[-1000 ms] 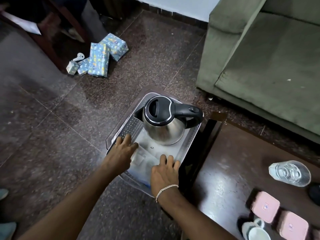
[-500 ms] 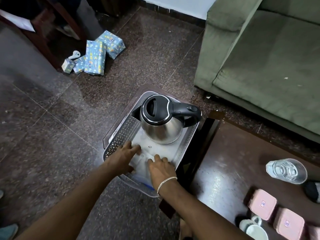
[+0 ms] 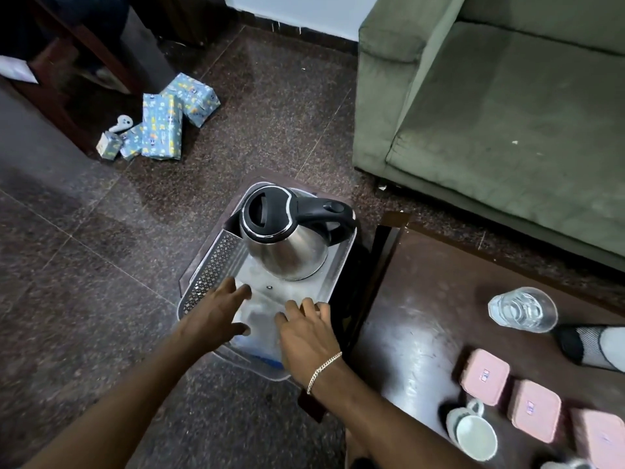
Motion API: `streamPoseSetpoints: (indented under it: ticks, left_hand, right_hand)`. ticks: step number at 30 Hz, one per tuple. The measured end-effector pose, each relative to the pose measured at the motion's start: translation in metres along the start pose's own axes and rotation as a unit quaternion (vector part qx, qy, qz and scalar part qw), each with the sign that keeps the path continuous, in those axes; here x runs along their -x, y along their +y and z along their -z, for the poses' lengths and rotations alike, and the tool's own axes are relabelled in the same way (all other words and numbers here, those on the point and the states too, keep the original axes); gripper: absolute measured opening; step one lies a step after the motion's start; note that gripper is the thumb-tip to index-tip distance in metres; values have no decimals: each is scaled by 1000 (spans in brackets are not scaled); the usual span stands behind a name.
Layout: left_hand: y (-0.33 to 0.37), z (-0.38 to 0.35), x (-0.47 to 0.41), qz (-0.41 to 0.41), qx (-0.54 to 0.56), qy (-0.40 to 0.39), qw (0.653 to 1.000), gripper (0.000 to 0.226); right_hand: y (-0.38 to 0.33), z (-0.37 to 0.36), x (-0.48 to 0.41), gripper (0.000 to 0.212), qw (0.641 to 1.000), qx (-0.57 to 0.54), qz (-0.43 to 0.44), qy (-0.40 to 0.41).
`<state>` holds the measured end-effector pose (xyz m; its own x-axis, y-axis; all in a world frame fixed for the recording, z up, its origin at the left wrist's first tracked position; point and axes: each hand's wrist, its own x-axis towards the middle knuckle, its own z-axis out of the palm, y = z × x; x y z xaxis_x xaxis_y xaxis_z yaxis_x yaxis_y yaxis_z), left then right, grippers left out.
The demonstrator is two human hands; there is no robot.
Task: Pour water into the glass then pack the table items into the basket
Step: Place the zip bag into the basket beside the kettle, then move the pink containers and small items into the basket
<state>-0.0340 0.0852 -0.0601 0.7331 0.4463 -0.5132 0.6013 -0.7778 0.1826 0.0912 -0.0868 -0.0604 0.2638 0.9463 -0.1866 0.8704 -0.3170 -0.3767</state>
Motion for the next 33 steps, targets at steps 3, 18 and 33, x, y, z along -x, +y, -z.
streamPoseSetpoints:
  ticks: [3,18,33]
  left_hand:
    - [26,11,10,-48,33,34,998,55]
    - [286,-18,-38,-266,60,-3,962,57]
    - [429,-144,-57,-218,-80,-69,970,106]
  right_hand:
    - [21,18,23,21,995,-33,-17,91]
    - [230,67,213,35,955,-81,-268,93]
    - [337,4,317,98,950,-25,-295,-97]
